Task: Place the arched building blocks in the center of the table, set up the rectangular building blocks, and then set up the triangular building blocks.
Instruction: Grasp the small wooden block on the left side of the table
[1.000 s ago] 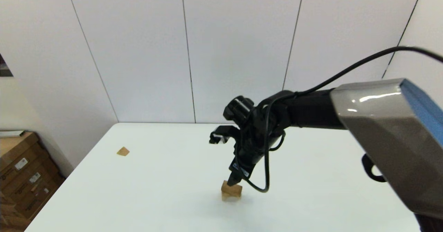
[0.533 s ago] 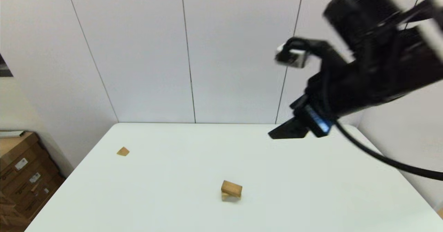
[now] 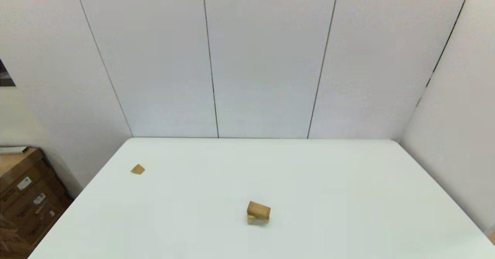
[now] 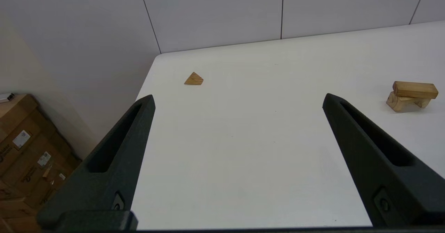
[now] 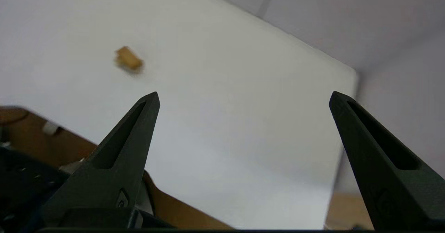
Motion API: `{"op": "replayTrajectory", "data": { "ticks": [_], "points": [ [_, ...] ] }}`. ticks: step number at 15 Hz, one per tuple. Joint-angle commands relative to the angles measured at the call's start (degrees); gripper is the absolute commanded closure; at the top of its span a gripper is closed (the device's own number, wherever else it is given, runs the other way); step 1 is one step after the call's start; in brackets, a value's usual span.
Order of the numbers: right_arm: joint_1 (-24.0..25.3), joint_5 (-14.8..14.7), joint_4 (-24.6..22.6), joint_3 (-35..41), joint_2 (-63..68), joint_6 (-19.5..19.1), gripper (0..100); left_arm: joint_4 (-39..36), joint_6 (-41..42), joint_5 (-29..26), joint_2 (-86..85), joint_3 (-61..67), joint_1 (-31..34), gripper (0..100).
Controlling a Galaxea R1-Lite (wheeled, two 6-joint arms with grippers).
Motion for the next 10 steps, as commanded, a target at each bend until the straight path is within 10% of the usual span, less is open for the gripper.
{"op": "replayTrajectory", "data": {
  "ticks": [1,4,7,10],
  "points": [
    [-13.2,-0.5,0.1,18.8,-25.9,-0.3,0,0.0,0.0,0.0,0.1,0.0,0.0,0],
    [-22.6,-1.0,-0.5,30.3,-36.4,-1.0,0,0.0,0.0,0.0,0.1,0.0,0.0,0],
    [-22.7,0.3,-1.0,31.0,-36.4,7.4,0,-0.1,0.0,0.0,0.1,0.0,0.0,0],
    [-22.1,1.9,-7.7,34.3,-36.4,5.2,0,-0.1,0.0,0.0,0.1,0.0,0.0,0]
  ]
}}
